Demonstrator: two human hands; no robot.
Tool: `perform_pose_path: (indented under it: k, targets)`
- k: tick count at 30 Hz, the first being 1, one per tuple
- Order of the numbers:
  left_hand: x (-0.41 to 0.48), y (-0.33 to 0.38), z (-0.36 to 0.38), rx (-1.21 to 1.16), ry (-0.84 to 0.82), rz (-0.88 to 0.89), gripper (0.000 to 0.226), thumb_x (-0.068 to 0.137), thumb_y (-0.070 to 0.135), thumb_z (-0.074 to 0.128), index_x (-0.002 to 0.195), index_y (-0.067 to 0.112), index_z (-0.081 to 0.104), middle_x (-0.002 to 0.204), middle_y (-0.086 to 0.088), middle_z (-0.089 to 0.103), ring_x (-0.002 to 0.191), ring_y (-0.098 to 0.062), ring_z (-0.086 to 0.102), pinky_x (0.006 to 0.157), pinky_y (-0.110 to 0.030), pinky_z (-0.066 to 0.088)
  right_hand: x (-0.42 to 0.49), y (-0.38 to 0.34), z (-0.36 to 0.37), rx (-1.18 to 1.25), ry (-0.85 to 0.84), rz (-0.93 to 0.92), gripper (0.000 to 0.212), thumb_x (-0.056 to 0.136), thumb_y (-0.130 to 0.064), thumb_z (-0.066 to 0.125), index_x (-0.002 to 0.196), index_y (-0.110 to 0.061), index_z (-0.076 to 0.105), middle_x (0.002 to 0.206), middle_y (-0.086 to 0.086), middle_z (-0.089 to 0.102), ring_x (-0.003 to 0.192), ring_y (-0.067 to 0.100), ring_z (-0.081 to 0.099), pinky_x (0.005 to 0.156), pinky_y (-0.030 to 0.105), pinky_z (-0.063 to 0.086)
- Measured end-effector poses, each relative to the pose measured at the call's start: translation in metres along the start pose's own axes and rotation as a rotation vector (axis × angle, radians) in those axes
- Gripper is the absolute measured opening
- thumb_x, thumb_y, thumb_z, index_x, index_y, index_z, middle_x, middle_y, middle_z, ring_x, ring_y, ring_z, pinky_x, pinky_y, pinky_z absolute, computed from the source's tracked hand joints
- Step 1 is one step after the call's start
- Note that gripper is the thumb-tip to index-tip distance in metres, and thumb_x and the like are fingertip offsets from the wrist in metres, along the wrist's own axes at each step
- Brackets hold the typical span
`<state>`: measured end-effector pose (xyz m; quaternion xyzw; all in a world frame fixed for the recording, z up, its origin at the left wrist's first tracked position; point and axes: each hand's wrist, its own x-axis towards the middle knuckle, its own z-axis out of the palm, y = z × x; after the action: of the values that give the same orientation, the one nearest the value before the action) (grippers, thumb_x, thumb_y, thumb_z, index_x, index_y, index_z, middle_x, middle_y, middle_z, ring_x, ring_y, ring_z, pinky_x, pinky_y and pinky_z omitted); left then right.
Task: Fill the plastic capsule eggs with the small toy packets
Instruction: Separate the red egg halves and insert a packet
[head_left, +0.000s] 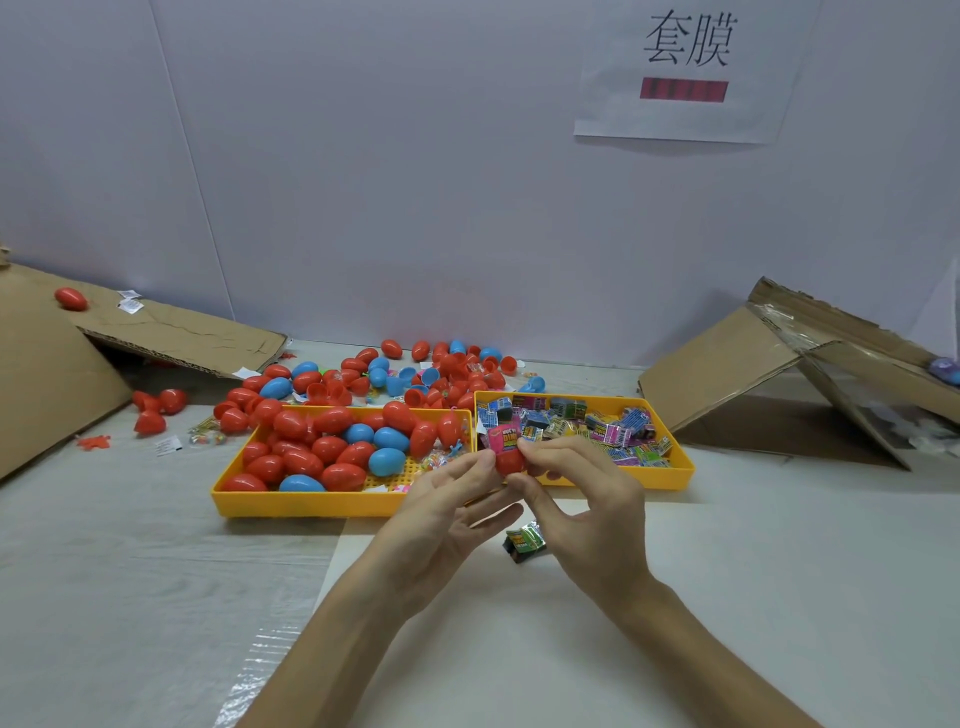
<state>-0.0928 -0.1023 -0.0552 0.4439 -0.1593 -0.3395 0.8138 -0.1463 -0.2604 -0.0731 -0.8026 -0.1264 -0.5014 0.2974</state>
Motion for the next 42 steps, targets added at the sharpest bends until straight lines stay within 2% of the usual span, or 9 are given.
perform_pose_path:
  k: [5,11,15,20,28,31,36,39,42]
  targets:
    - [-0.0005,0.0010,0.0002,0.021,-0.039,0.012,0.026,0.099,0.030,0.060,0.119,0.023,0.075,0.131,-0.010,0.068,0.121,-0.024,0.066,0.091,-0.031,0.058,0.0014,-0.0021,-0.0001,0.032,-0.003,0.045,0.039,0.081,-0.010,0.082,0.118,-0.006,0.071,0.105,-0.001,0.071,0.098,0.008,0.066,0.088,0.020,0.053]
    - [-0.0012,0.0008,0.0030,0.060,-0.027,0.007,0.026,0.098,0.043,0.059,0.114,0.033,0.076,0.131,-0.005,0.069,0.119,-0.021,0.067,0.088,-0.029,0.057,0.0014,0.0001,-0.0015,-0.040,0.003,0.048,0.033,0.080,-0.021,0.080,0.111,-0.010,0.076,0.105,-0.004,0.075,0.101,0.015,0.068,0.089,0.036,0.053]
    - [0.0004,-0.0008,0.0005,0.076,0.003,0.005,0.031,0.095,0.040,0.065,0.116,0.020,0.076,0.128,-0.013,0.069,0.119,-0.025,0.067,0.091,-0.031,0.058,0.0001,0.0021,0.0004,-0.068,0.011,0.029,0.030,0.078,-0.021,0.081,0.106,-0.009,0.078,0.102,-0.002,0.076,0.097,0.018,0.070,0.085,0.041,0.053]
    - [0.0008,-0.0027,-0.0014,0.085,0.000,0.004,0.035,0.094,0.039,0.065,0.117,0.015,0.075,0.123,-0.015,0.071,0.118,-0.025,0.068,0.091,-0.031,0.058,-0.0004,0.0046,0.0000,-0.068,0.019,0.014,0.029,0.075,-0.019,0.084,0.101,-0.008,0.079,0.098,-0.003,0.075,0.092,0.014,0.068,0.084,0.035,0.053]
    - [0.0007,-0.0022,0.0001,0.117,-0.010,-0.020,0.032,0.095,0.041,0.061,0.114,0.020,0.077,0.124,-0.010,0.072,0.117,-0.021,0.068,0.087,-0.027,0.058,0.0007,0.0028,-0.0010,-0.075,0.030,-0.005,0.026,0.075,-0.018,0.083,0.096,-0.006,0.079,0.091,0.000,0.074,0.086,0.014,0.065,0.080,0.027,0.053]
    - [0.0006,-0.0022,-0.0006,0.107,-0.023,-0.014,0.034,0.095,0.042,0.062,0.116,0.019,0.076,0.126,-0.008,0.071,0.118,-0.020,0.067,0.088,-0.027,0.058,0.0011,0.0014,-0.0019,-0.068,0.022,0.000,0.029,0.076,-0.016,0.084,0.102,-0.006,0.078,0.096,0.001,0.074,0.089,0.018,0.067,0.082,0.028,0.054]
    - [0.0000,0.0005,0.0037,0.095,-0.057,-0.008,0.030,0.099,0.043,0.053,0.113,0.033,0.077,0.133,0.004,0.067,0.117,-0.014,0.067,0.094,-0.030,0.057,0.0031,-0.0016,-0.0025,-0.023,-0.021,0.053,0.037,0.080,-0.015,0.080,0.116,-0.009,0.074,0.107,-0.002,0.073,0.103,0.017,0.065,0.091,0.028,0.052]
    - [0.0003,-0.0007,0.0036,0.089,-0.067,-0.017,0.033,0.100,0.045,0.049,0.114,0.034,0.077,0.136,0.005,0.066,0.117,-0.014,0.066,0.101,-0.034,0.051,0.0033,-0.0014,-0.0022,-0.031,-0.018,0.054,0.035,0.080,-0.018,0.079,0.114,-0.012,0.075,0.108,-0.004,0.073,0.104,0.014,0.064,0.089,0.035,0.053]
    - [-0.0009,-0.0007,0.0061,0.095,-0.071,-0.016,0.037,0.100,0.053,0.046,0.122,0.039,0.072,0.136,0.006,0.065,0.119,-0.013,0.065,0.100,-0.034,0.052,0.0027,0.0006,-0.0022,-0.032,-0.018,0.033,0.032,0.080,-0.017,0.080,0.112,-0.013,0.076,0.109,-0.005,0.072,0.105,0.014,0.064,0.089,0.038,0.054]
